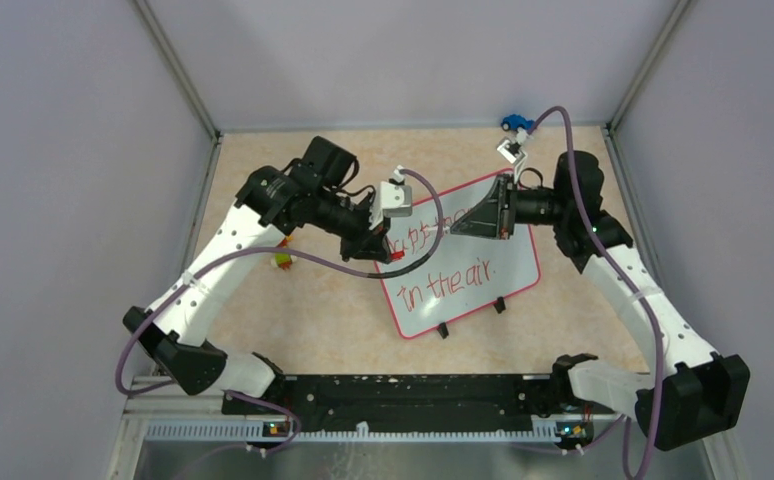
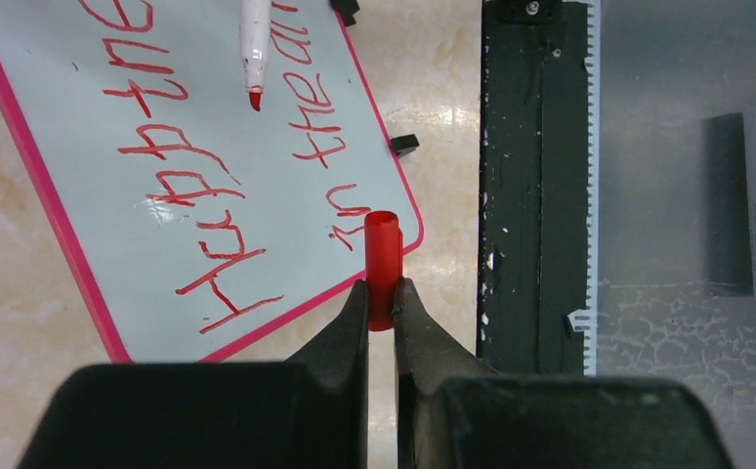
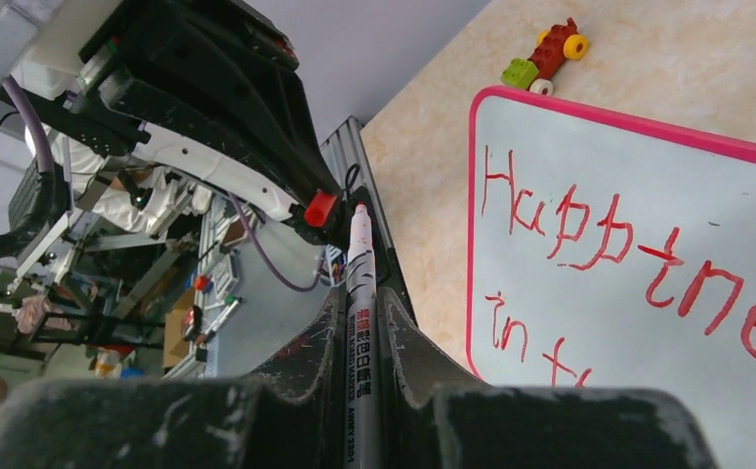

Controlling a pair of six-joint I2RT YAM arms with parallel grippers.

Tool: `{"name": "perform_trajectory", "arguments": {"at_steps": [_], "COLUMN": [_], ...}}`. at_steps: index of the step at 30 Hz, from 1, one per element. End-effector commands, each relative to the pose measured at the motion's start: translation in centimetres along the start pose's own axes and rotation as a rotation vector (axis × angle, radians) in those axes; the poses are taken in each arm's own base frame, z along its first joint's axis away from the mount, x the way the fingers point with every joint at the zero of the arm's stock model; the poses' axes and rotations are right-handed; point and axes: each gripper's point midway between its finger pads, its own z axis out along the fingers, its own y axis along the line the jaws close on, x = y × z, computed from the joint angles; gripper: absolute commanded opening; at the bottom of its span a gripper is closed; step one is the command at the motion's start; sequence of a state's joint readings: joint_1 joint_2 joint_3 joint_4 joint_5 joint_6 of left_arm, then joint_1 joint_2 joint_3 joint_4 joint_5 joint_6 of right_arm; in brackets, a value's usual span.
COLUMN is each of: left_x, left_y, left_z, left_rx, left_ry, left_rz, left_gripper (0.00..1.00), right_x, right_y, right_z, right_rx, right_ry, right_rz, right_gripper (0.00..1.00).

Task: Write a sentence on the whiteboard
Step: Insert the whiteboard marker without the cap into the pen cap.

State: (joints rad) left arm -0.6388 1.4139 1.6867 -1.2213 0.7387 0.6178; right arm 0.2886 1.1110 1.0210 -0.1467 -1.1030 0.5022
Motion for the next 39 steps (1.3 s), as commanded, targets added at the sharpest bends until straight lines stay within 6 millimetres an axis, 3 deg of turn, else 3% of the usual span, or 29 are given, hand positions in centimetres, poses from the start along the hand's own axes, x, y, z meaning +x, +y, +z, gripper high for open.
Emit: {"name": "perform_trajectory", "arguments": {"at_steps": [1,21,39], "left_x": [0.1,0.1,-0.2], "left_y": [1.0,1.4,0.7], "left_z": [1.3,1.5,1.7], "left_rx": [-0.046,-0.116,-0.085], "left_ry": [0.016,0.022,0.014], "left_rz": [-0.041,-0.005,0.010], "left_gripper": [0.00,0.00,0.00], "right_x": [0.0,3.4,3.4], "right_y": [1.0,0.6,0.7], "right_z": [0.7,1.8,2.1], "right_rx": [-0.055,-0.073,-0.079], "right_ry": [0.013,0.111,0.122], "right_rz": [-0.013,0.007,-0.003], "right_gripper": [0.00,0.00,0.00]}}
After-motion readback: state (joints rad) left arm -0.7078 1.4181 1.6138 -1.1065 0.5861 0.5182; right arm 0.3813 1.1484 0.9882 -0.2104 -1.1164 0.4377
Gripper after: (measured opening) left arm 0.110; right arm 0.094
